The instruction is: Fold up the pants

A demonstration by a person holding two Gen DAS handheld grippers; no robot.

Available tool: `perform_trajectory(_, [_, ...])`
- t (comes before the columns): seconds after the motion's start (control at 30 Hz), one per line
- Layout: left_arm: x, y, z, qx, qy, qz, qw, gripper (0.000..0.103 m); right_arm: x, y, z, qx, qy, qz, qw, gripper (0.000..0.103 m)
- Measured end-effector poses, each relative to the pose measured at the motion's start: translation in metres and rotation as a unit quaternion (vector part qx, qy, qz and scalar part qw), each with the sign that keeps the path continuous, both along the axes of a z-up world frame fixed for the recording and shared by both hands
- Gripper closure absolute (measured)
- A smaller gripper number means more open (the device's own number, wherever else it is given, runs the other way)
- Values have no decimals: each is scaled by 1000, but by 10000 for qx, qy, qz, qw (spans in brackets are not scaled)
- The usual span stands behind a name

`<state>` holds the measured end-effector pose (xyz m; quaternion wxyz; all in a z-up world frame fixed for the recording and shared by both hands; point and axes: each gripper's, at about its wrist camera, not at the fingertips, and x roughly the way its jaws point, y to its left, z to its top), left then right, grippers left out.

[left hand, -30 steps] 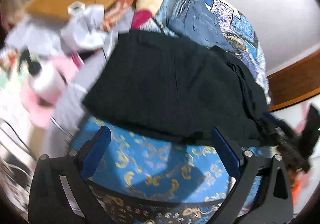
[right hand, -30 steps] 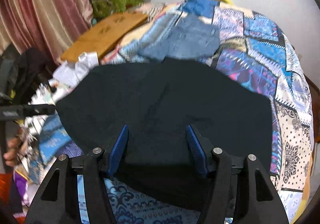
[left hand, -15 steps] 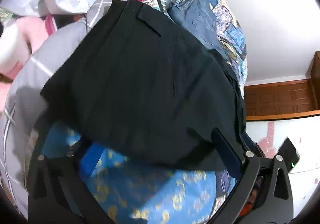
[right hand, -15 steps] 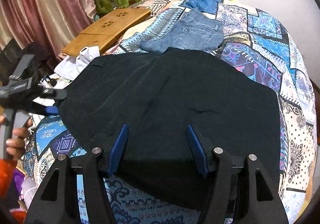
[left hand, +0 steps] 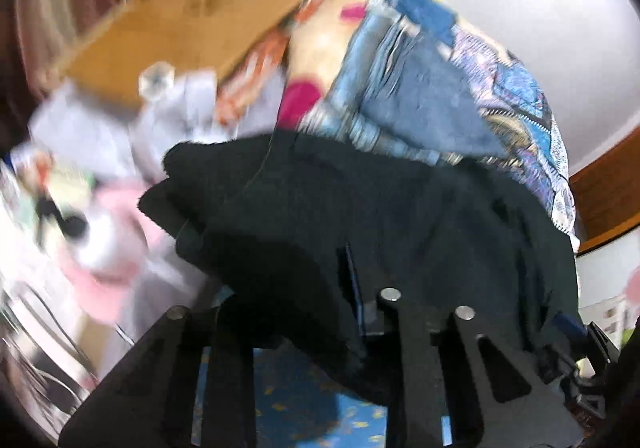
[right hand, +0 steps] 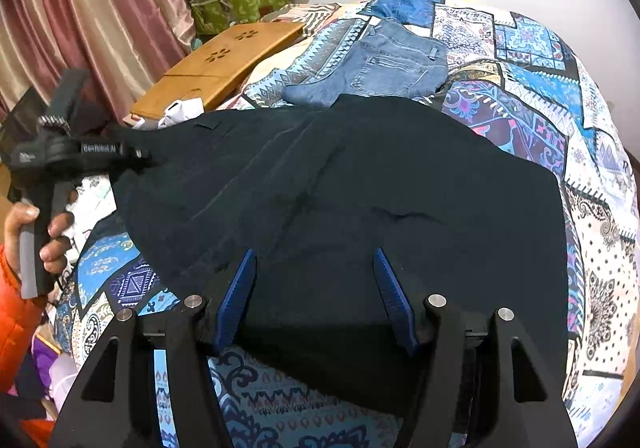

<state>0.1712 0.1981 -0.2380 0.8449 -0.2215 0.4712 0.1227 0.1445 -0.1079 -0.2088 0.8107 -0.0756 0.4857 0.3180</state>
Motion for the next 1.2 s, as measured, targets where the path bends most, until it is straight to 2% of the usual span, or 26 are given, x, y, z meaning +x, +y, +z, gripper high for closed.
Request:
perform_trajectory(0.07, [6,-12,30,261,-338,-108,9990,82,-1,-2,0,51,14,-23,10000,45])
perform_trajectory(0.13, [11,-23,58,367,-655,-229,9969,83,-1,-4,0,92,21,-30,10000,45])
perform_trajectory(0.23, [15,-53,103,670,-1151,-547,9896,84,-2,-7,1,182,35,-82,9998,45])
perform_trajectory(0.37, [16,-115,152,1103,-1788,-1281,9693,85,-1,-15,2,328,142,-151,9992,45])
perform_trajectory(0.5, [26,-171,173,1133,-2057,-2022,9508,87,-4,-30,8,481,242,-256,9982,46])
perform_trajectory(0.63, [41,-215,166,959,-1953,-2594,9410,88,-13,-56,18,788,283,-496,9953,46])
perform_trajectory(0.8, [59,-265,122,580,-1385,-3210,9351,88,-30,-95,30,985,241,-817,9915,46])
perform_trajectory(0.9, [54,-283,95,516,-1104,-3522,9280,88,-42,-111,31,797,167,-997,9917,46])
perform_trajectory(1.0, [47,-309,75,656,-808,-3853,9169,85,-49,-122,28,659,145,-1068,9920,46])
perform_trajectory(1.07, [44,-320,63,741,-523,-4053,9097,76,-52,-126,26,644,161,-1125,9914,46])
perform_trajectory(1.1, [44,-325,58,692,-377,-4145,9066,59,-52,-129,24,638,158,-1152,9912,46])
perform_trajectory(1.13, [41,-328,56,584,-232,-4228,9040,38,-53,-132,24,634,149,-1189,9908,46])
perform_trajectory(1.2, [39,-325,58,335,-210,-4259,9039,24,-52,-134,21,648,159,-1288,9894,46])
